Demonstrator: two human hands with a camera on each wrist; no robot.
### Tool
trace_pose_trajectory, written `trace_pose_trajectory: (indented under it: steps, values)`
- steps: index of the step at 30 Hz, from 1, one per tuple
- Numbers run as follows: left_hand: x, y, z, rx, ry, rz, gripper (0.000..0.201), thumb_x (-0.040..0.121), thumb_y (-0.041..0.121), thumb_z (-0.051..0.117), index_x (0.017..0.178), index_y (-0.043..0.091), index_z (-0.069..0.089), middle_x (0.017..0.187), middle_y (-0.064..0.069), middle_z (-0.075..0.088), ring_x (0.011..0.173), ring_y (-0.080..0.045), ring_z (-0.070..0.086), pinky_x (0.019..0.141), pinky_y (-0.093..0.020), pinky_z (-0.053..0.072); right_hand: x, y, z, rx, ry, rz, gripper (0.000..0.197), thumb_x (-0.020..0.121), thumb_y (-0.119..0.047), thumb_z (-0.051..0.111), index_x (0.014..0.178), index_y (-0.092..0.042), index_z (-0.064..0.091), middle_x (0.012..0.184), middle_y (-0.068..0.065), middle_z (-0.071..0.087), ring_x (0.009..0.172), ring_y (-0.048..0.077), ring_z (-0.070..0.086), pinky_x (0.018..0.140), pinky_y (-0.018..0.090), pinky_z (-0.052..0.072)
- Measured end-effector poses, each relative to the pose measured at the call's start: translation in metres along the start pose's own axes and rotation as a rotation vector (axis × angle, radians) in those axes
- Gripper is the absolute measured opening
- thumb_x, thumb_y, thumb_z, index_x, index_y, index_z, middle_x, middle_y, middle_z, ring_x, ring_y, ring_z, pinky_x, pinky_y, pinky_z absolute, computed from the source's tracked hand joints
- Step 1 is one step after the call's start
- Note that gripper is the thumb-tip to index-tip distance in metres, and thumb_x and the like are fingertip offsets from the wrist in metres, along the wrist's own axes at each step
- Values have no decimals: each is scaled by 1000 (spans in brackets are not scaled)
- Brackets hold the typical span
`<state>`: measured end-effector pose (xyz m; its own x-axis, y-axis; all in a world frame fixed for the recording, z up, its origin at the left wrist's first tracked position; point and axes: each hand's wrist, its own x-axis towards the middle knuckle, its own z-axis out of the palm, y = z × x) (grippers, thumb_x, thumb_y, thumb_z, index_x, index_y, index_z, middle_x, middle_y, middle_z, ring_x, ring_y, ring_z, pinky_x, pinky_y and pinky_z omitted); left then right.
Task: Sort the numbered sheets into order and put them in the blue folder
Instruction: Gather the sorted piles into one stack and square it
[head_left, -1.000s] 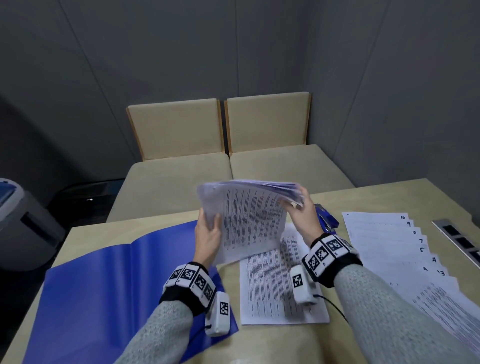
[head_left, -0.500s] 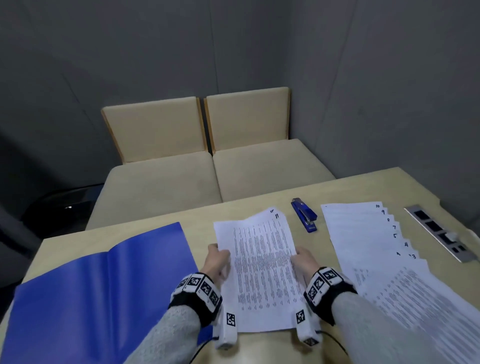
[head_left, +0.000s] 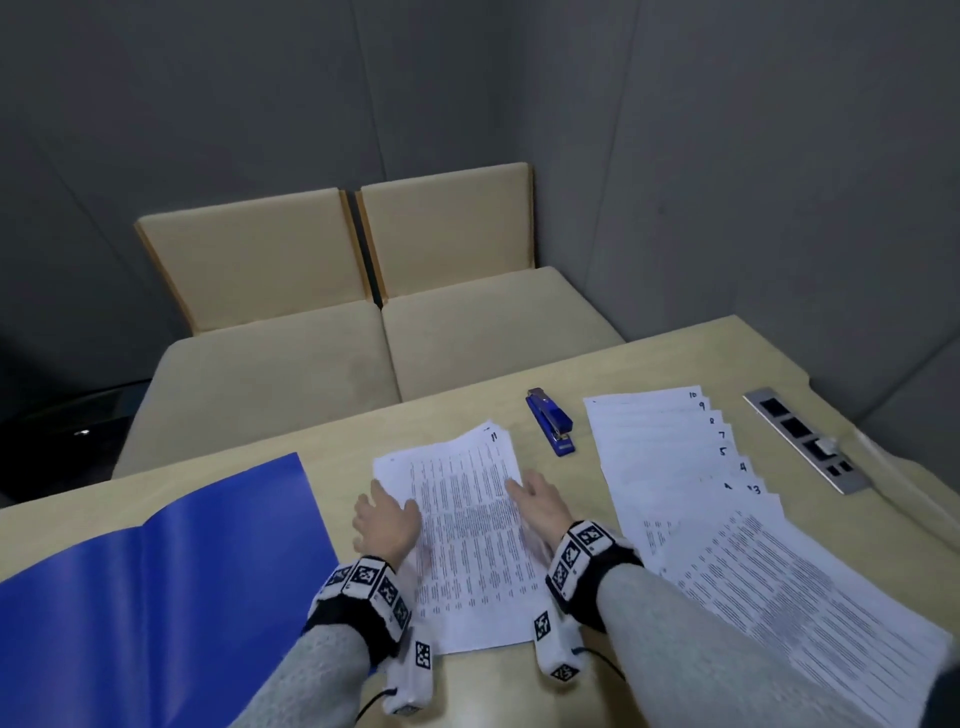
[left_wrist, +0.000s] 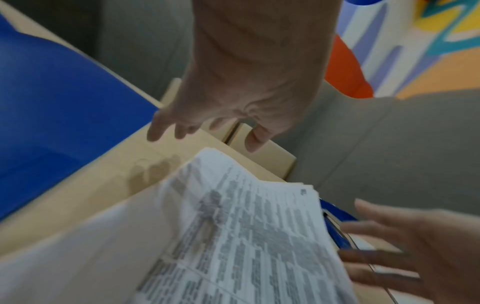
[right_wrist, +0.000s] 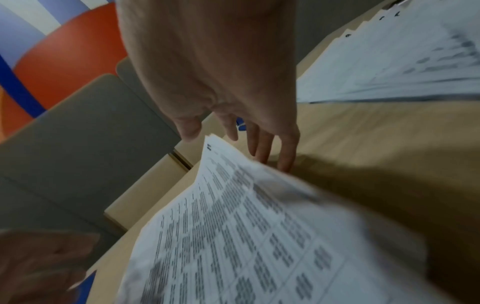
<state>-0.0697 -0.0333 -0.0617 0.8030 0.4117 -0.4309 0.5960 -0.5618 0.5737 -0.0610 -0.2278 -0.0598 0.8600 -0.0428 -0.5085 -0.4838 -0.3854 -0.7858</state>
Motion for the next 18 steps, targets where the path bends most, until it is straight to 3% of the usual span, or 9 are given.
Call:
trace_pose_trajectory:
  steps: [2, 4, 6, 9, 12, 15, 18]
  values:
    - [-16, 22, 15, 61, 94, 181, 57, 96, 22, 45, 147, 12, 23, 150, -16, 23, 135, -35, 26, 109, -49, 27, -3, 6, -25, -56, 56, -49, 46, 98, -30, 44, 140, -12, 39, 139, 10, 42, 126, 24, 45, 101, 29, 35]
    - [-36, 45, 38, 24, 65, 395, 44, 95, 18, 46, 138, 12, 37, 138, -13, 36, 124, -29, 40, 101, -39, 36, -8, 23, -61, -101, 161, -77, 39, 97, -22, 48, 134, -11, 46, 131, 11, 46, 119, 24, 51, 96, 27, 39]
    - [-61, 65, 72, 29, -96, 569, 31, 94, 16, 46, 125, 14, 49, 124, -8, 45, 109, -20, 51, 90, -28, 41, -11, 52, -104, -167, 290, -57, 35, 93, -13, 51, 128, -9, 51, 128, 15, 48, 115, 27, 53, 95, 31, 41]
    - [-100, 86, 129, 142, -358, 751, 22, 92, 20, 48, 112, 15, 56, 110, -5, 54, 93, -17, 57, 84, -28, 44, -20, 103, -168, -303, 422, 98, 37, 90, -5, 50, 126, -8, 50, 131, 19, 45, 115, 32, 52, 97, 37, 43]
    - [-129, 96, 183, 333, -540, 809, 43, 88, 34, 56, 124, 13, 47, 121, -10, 48, 112, -27, 49, 92, -36, 43, -39, 150, -217, -456, 474, 321, 51, 85, -5, 49, 134, -13, 39, 139, 13, 38, 123, 34, 42, 101, 40, 40]
    - [-143, 100, 217, 559, -480, 771, 67, 81, 50, 62, 130, 11, 35, 128, -10, 38, 116, -30, 40, 90, -42, 43, -51, 184, -243, -583, 423, 442, 70, 82, -21, 59, 142, -16, 25, 146, 11, 31, 131, 34, 34, 105, 43, 36]
    - [-145, 107, 234, 678, -389, 688, 77, 74, 49, 71, 129, 12, 32, 129, -10, 34, 115, -29, 39, 88, -41, 45, -55, 196, -248, -619, 377, 458, 83, 79, -34, 66, 145, -18, 19, 148, 12, 26, 133, 33, 29, 107, 46, 35]
